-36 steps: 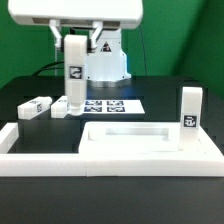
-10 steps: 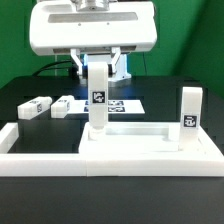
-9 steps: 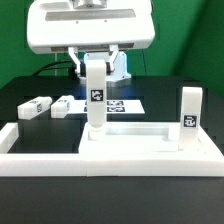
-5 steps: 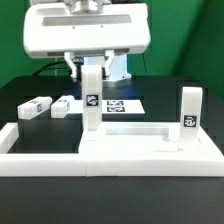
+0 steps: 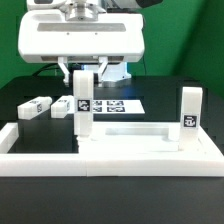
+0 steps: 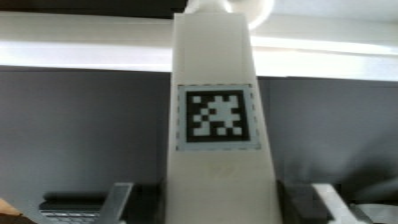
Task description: Assemble desk
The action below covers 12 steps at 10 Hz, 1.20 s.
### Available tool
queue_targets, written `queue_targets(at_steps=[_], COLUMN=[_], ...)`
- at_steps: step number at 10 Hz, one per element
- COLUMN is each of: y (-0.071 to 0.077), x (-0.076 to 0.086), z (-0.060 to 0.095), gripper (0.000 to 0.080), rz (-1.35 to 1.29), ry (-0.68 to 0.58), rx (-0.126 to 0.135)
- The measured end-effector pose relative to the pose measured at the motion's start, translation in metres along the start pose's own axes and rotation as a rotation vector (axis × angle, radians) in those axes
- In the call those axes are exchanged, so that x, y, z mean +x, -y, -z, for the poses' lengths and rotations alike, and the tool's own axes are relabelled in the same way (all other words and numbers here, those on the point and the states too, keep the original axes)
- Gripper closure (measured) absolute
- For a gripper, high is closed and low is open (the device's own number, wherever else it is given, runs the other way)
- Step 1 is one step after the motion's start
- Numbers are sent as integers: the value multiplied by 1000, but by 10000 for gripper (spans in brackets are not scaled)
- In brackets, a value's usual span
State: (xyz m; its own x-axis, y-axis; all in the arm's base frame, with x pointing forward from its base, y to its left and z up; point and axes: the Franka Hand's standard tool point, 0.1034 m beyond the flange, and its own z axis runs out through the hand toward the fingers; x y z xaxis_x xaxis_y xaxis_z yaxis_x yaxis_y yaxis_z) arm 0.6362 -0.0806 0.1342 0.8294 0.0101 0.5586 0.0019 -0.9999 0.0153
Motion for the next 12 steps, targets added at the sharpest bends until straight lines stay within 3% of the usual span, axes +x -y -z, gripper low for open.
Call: queue_targets(at_steps=[5, 10, 12], y=[13, 15, 15], x=[-2, -10, -8], z=[-3, -11, -14], gripper=[509, 509, 509], rz=[-7, -9, -9], ry=[0, 17, -18], rx=[9, 14, -7])
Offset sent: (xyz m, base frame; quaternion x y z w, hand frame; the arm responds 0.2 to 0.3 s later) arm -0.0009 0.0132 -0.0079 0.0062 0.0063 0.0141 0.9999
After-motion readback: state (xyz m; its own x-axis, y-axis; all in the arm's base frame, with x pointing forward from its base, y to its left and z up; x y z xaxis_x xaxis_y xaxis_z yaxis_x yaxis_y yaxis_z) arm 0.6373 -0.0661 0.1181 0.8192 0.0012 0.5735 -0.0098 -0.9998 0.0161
